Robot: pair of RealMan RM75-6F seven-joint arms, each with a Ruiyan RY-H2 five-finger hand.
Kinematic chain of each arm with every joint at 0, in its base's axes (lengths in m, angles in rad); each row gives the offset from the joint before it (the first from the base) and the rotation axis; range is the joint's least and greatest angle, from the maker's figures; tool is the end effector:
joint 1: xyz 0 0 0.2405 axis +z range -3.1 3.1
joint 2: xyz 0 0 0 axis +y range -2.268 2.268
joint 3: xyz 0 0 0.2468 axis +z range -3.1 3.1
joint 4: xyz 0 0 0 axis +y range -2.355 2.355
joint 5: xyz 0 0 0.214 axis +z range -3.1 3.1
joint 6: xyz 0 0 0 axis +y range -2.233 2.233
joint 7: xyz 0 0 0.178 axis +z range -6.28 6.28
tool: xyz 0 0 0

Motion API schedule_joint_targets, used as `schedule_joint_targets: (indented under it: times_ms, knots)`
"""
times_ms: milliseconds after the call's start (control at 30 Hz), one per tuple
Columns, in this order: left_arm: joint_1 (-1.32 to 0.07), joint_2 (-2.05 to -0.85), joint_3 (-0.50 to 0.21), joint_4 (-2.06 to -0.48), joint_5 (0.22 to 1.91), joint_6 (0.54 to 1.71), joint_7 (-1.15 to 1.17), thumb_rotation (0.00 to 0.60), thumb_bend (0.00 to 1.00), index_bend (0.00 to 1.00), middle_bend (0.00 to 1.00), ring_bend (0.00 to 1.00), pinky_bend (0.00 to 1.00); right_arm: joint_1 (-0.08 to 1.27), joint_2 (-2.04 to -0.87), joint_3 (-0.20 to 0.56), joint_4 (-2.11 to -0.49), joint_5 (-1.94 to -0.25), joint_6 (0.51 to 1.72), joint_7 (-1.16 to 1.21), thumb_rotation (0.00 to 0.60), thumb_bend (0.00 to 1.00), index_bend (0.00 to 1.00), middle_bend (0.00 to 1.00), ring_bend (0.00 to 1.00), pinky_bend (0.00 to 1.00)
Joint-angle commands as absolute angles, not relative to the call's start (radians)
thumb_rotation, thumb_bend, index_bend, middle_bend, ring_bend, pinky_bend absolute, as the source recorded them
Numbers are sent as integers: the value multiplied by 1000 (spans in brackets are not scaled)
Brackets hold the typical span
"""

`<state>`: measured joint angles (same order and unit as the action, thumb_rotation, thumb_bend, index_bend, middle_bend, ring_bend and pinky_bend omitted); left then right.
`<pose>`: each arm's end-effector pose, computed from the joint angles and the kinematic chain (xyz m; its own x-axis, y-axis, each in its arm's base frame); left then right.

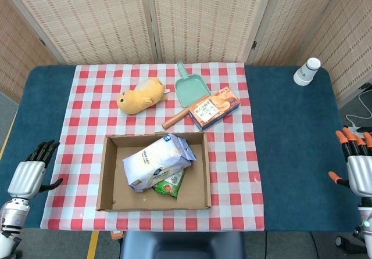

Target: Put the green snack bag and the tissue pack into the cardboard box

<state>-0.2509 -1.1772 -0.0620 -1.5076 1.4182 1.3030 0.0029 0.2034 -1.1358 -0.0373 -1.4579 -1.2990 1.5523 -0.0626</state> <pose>-0.3049 0.2695 0.1225 0.4350 0.0967 0.8952 0.9002 -0.0707 -0.4297 -0.3396 -0.2369 0.1782 0.5689 0.0445 0.8212 -0.8206 0.0965 0.5633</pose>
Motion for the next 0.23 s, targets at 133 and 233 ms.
schedule_joint_targets:
  times_ms: [133,233]
  knots:
    - [-255,-1181,-60,-1505,1415,1292,14,600,186,86,14,0,219,166,-1123,-23,-1462,-1347,1585,-50,600,0,83,0,0,0]
    - [-257,-1185,-61,-1507,1417,1292,19,600,185,98,16,0,219,161,-1112,-14,-1493,-1362,1587,-72,600,0,88,0,0,0]
